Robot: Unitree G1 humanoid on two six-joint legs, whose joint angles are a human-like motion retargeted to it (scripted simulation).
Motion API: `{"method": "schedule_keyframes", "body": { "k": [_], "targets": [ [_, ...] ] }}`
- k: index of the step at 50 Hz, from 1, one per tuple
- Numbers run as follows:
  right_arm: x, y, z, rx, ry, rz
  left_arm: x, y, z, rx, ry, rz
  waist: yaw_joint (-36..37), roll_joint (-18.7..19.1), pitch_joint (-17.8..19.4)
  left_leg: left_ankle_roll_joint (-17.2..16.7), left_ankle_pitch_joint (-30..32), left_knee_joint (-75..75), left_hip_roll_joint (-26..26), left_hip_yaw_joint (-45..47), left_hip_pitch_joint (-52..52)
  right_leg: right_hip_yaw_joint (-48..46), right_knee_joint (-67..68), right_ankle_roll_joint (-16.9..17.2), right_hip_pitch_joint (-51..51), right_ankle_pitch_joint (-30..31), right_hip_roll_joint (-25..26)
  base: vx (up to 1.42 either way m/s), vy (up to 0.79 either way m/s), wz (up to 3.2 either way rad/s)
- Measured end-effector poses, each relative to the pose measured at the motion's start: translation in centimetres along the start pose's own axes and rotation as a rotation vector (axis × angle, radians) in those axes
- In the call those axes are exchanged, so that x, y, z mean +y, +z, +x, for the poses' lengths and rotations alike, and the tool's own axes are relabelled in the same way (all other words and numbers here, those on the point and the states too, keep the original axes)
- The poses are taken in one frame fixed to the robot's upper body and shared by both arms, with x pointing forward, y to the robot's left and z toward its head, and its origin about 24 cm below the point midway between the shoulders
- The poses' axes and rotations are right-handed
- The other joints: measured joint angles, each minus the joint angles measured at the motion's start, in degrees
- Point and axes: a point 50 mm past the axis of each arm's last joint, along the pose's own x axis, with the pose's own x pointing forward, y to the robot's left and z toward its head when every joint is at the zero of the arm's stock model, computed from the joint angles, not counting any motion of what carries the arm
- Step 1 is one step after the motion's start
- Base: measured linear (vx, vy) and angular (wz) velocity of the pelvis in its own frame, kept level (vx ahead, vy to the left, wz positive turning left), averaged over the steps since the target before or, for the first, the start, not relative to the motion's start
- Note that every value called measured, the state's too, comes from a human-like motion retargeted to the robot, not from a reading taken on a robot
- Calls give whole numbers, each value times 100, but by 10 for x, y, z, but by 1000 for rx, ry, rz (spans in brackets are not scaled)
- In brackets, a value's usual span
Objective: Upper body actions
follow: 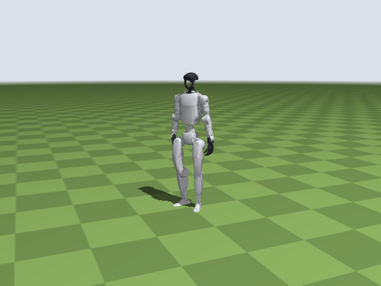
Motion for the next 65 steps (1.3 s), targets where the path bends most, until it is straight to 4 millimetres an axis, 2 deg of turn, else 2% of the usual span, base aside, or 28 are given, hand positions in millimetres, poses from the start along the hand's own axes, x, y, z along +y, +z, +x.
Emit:
{"method": "schedule_keyframes", "body": {
  "k": [7, 12, 16, 20, 23, 25, 28, 31, 32, 34, 36, 37, 39, 41, 43, 47, 50, 53, 56, 57, 58, 60, 62, 65],
  "targets": [
    [5, -28, -2, 116, 9, -79, 2, -1, -1, 5, 8, -34, 158, -15, -35, -22, 5, 26, 27, 93, -6, 110, -5, -17, 22, -31, 22, 1, 0, -10],
    [6, -40, -4, 166, -9, -45, 2, 0, 0, -1, 11, -37, 102, -13, -38, -22, 17, 30, 31, 61, -13, 76, 0, -7, 21, -32, 13, 0, 0, 0],
    [5, -42, -4, 160, -24, 31, 0, 2, 0, -5, 10, -35, 98, -3, -42, -14, 27, 19, 36, 93, -14, 94, -1, -12, 8, -27, 28, 0, 0, 0],
    [-4, -33, -4, 84, -107, 106, -2, 6, 1, -13, 15, -26, 109, 23, -17, -16, 35, 15, 51, 123, -8, 113, 1, -16, 0, -22, 41, 0, 0, 0],
    [-18, -21, -5, 5, -216, 143, -2, 11, 1, -44, 18, -21, 85, 44, 11, -28, 38, 20, 67, 125, 7, 107, 3, -16, 10, -22, 42, 0, 0, 0],
    [-33, -13, -7, -43, -303, 179, 5, 19, -1, -102, 59, -36, 63, 44, 42, -28, 43, 21, 69, 128, 25, 107, 3, -18, 29, -22, 43, 0, 0, 0],
    [-62, 4, -16, -140, -435, 274, 25, 45, -9, -273, 226, -137, 32, 27, 117, -28, 51, 23, 68, 121, 59, 100, 0, -20, 70, -22, 42, 0, 0, 0],
    [-104, 23, -37, -293, -599, 432, 54, 86, -29, -532, 390, -319, 44, 36, 89, -28, 61, 15, 71, 130, 55, 104, 1, -19, 58, -18, 41, 0, 0, 0],
    [-119, 30, -46, -348, -658, 483, 65, 100, -40, -617, 424, -368, 51, 40, 62, -28, 64, 14, 70, 131, 46, 103, 1, -18, 47, -16, 39, 0, 0, 0],
    [-157, 45, -76, -502, -818, 601, 97, 131, -73, -823, 511, -460, 77, 48, -28, -29, 70, 16, 66, 127, 14, 93, -1, -17, 20, -15, 31, -1, 6, 1],
    [-187, 55, -108, -633, -963, 662, 125, 155, -109, -981, 604, -481, 96, 52, -102, -30, 74, 22, 61, 111, -10, 78, -4, -16, 10, -19, 25, 1, 6, 7],
    [-202, 58, -128, -696, -1045, 681, 140, 165, -132, -1060, 665, -470, 106, 56, -144, -30, 77, 25, 57, 98, -22, 67, -6, -15, 8, -23, 21, 4, 6, 13],
    [-232, 63, -177, -827, -1232, 695, 171, 184, -189, -1217, 817, -411, 122, 67, -241, -28, 81, 34, 47, 58, -47, 38, -11, -12, 12, -37, 15, 4, 7, 16],
    [-251, 67, -222, -940, -1384, 695, 189, 197, -244, -1347, 958, -356, 134, 71, -319, -26, 81, 43, 39, 25, -63, 15, -12, -11, 19, -52, 12, 3, 7, 15],
    [-261, 72, -269, -1064, -1521, 695, 198, 205, -299, -1481, 1095, -322, 137, 78, -392, -25, 78, 52, 33, -3, -73, -2, -15, -12, 31, -68, 14, 5, 5, 12],
    [-260, 85, -362, -1378, -1786, 688, 194, 208, -400, -1764, 1356, -295, 121, 115, -550, -24, 67, 58, 36, -26, -83, -11, -17, -11, 37, -94, 31, 6, 5, 5],
    [-242, 92, -424, -1640, -1966, 640, 171, 205, -462, -2009, 1504, -259, 120, 165, -691, -25, 54, 57, 53, -10, -105, 5, -14, -9, 4, -105, 52, 4, 7, -5],
    [-218, 94, -469, -1845, -2133, 590, 143, 197, -506, -2212, 1673, -215, 138, 215, -850, -27, 39, 58, 70, 9, -140, 24, -10, -7, -42, -115, 71, 7, 6, -6],
    [-195, 93, -502, -1986, -2310, 566, 121, 183, -537, -2350, 1898, -309, 148, 238, -949, -29, 25, 75, 80, 10, -157, 30, -7, -9, -53, -125, 80, 2, 1, -1],
    [-187, 93, -511, 1999, 2332, -554, 114, 179, -545, -2392, 1963, -359, 151, 243, -968, -30, 21, 83, 83, 9, -158, 32, -5, -10, -51, -129, 82, 0, 0, 0],
    [-180, 93, -518, 1965, 2291, -532, 108, 176, -551, 2369, -1961, 396, 152, 247, -979, -31, 17, 93, 87, 10, -157, 35, -2, -11, -47, -131, 83, 0, 0, 0],
    [-167, 96, -529, 1946, 2207, -497, 97, 174, -561, 2323, -1893, 431, 167, 254, -1003, -25, 13, 101, 90, 26, -150, 53, 10, -16, -46, -135, 88, 0, 0, 0],
    [-154, 103, -536, 2016, 2085, -487, 86, 178, -568, 2392, -1802, 455, 188, 268, -1006, -19, 5, 113, 97, 46, -143, 71, 17, -22, -47, -133, 99, 0, 0, 0],
    [-132, 115, -545, 2214, 1846, -400, 66, 186, -578, 2569, -1582, 423, 203, 282, -1013, -7, -20, 154, 106, 70, -154, 93, 18, -26, -54, -123, 107, 0, 0, 0]
  ]
}}
